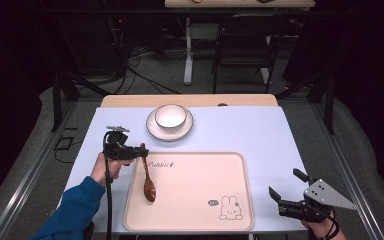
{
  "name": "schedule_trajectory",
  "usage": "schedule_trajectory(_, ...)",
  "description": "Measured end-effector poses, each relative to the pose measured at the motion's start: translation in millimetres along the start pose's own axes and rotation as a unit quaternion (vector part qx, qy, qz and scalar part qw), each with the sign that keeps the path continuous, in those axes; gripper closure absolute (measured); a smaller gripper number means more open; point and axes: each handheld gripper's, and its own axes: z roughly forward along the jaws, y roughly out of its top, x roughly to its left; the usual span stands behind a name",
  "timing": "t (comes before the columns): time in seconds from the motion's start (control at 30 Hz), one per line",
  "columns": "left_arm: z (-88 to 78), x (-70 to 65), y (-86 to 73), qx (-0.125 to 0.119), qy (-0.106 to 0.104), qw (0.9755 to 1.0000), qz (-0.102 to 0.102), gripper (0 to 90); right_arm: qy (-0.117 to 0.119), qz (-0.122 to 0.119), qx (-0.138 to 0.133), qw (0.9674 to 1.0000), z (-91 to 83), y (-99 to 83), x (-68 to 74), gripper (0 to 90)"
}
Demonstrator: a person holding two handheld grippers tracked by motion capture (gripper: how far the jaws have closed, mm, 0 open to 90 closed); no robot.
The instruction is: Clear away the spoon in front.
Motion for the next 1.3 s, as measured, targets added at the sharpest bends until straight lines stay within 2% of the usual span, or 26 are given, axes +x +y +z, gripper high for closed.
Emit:
schedule_trajectory(0.3,13.7,-0.6,-4.3,0.016,0.014,0.9998,0.004,69.5,0.0,0.0,-0.001,1.0,-0.2,-0.1,-0.1,5.6)
schedule_trajectory(0.67,27.2,-5.7,-9.2,0.03,0.049,0.9981,0.021,63.7,0.0,0.0,-0.001,1.0,-0.5,-0.2,-0.1,5.6)
schedule_trajectory(0.83,29.3,-7.6,-9.1,0.035,0.072,0.9961,0.036,53.4,0.0,0.0,-0.001,1.0,-0.6,-0.2,0.0,5.6)
schedule_trajectory(0.93,28.8,-7.9,-8.9,0.032,0.073,0.9961,0.037,46.3,0.0,0.0,-0.001,1.0,-0.6,-0.3,-0.2,5.5)
schedule_trajectory(1.17,22.0,-13.4,-8.0,0.011,0.093,0.9944,0.049,27.7,0.0,0.001,-0.001,1.0,-0.6,-0.3,-0.2,5.5)
schedule_trajectory(1.3,15.2,-18.7,-7.6,0.0,0.102,0.9928,0.062,17.4,0.0,0.0,-0.001,1.0,-0.9,-0.3,-0.1,5.6)
